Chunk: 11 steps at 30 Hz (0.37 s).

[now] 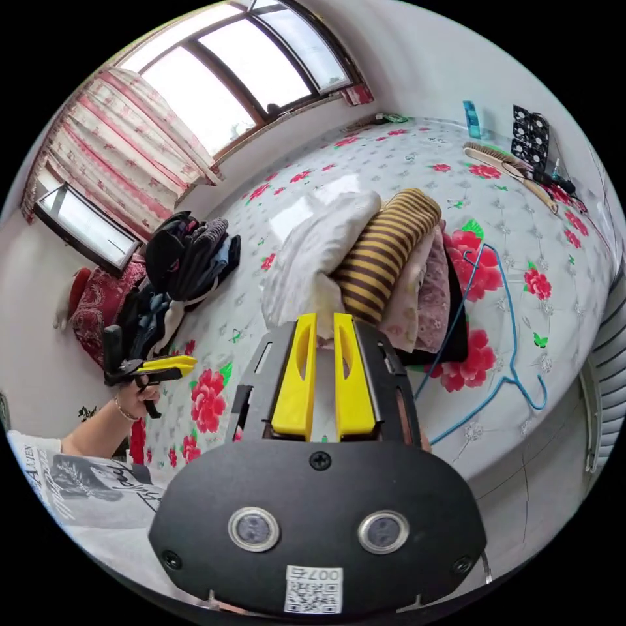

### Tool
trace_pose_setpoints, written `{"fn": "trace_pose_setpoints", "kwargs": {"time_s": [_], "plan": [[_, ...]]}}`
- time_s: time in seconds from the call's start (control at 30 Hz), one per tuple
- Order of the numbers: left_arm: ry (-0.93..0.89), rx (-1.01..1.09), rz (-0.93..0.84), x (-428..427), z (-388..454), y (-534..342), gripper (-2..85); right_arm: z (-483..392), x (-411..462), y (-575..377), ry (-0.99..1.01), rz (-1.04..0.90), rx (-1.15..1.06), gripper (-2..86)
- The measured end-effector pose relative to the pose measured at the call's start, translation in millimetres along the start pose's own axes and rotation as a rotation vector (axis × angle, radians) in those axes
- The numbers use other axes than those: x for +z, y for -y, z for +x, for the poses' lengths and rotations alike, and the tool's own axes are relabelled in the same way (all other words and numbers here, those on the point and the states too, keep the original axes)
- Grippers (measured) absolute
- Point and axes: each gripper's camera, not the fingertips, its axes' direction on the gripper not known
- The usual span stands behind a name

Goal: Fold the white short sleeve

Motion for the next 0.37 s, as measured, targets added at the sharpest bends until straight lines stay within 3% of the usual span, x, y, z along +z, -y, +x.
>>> {"fn": "trace_pose_setpoints", "kwargs": {"time_s": [0.1,0.17,0.37], "plan": [[0.111,-0.245,-0.052,-17.4,-61.3,-95.6,7.2,-33.7,59.9,-45.9,0.030,-0.093,-0.126,1.5],[0.170,-0.437,-0.050,-43.5,-97.0,-160.2,7.2,-79.9,127.1,-81.2,-0.017,-0.259,-0.277,0.9],[0.394,-0.983,0.147,-160.2,-143.7,-364.9,7.4,-204.0,253.4,-168.9,-0.016,-0.547,-0.698,-0.2]]}}
